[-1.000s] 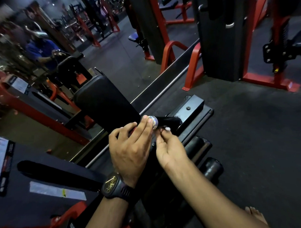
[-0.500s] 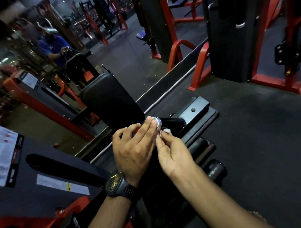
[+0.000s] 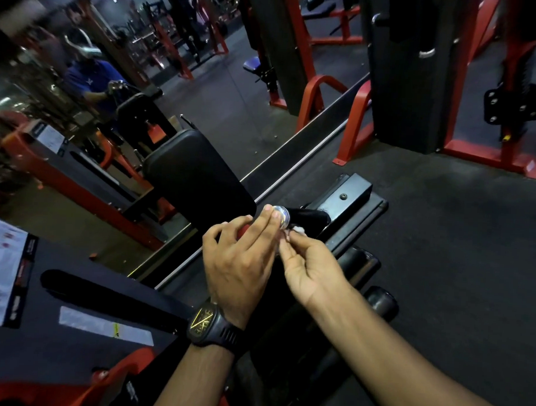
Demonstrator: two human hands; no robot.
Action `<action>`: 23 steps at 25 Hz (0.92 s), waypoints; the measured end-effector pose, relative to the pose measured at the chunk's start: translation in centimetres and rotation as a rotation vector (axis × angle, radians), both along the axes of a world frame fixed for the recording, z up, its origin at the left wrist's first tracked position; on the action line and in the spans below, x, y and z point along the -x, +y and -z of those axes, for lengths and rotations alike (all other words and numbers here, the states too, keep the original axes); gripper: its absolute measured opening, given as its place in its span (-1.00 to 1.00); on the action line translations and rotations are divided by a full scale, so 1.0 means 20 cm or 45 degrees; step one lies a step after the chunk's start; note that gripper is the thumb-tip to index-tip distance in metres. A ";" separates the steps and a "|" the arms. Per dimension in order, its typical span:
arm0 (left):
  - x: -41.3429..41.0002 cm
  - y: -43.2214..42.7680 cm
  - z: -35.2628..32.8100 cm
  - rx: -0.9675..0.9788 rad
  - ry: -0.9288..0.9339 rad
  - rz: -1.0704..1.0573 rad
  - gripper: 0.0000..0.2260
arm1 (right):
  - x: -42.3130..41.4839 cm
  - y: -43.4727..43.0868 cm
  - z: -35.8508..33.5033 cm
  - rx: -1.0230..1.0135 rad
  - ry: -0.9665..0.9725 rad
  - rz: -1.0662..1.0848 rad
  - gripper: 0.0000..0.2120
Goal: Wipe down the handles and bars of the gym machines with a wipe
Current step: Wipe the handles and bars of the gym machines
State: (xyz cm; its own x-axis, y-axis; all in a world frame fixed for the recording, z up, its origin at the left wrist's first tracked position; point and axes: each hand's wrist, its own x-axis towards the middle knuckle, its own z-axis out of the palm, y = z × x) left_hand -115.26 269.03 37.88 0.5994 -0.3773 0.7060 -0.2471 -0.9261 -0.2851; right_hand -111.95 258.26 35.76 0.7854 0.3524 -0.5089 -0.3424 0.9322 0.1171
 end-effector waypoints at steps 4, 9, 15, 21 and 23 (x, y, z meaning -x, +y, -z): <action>0.03 0.00 0.02 0.037 0.030 0.001 -0.75 | 0.12 -0.05 -0.04 0.344 -0.196 -0.039 -0.83; 0.14 -0.06 0.13 0.219 0.081 0.036 -0.74 | 0.20 -0.19 -0.06 0.825 -0.418 0.125 -0.84; 0.15 -0.25 0.19 0.303 0.033 -0.048 -0.74 | 0.13 -0.43 0.04 1.418 -0.647 -0.029 -0.89; -0.02 -0.72 0.29 0.369 0.111 -0.188 -0.73 | -0.14 -0.88 0.11 1.590 -0.832 -0.150 -0.89; -0.08 -0.84 0.29 0.392 0.139 -0.257 -0.72 | -0.24 -1.01 0.16 1.682 -0.878 -0.168 -0.88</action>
State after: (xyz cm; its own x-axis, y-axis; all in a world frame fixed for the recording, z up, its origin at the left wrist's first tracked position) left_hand -113.70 252.19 32.00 0.7181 -0.0244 0.6956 -0.0645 -0.9974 0.0316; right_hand -107.11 238.13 32.55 0.9976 0.0316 -0.0610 -0.0659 0.1922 -0.9791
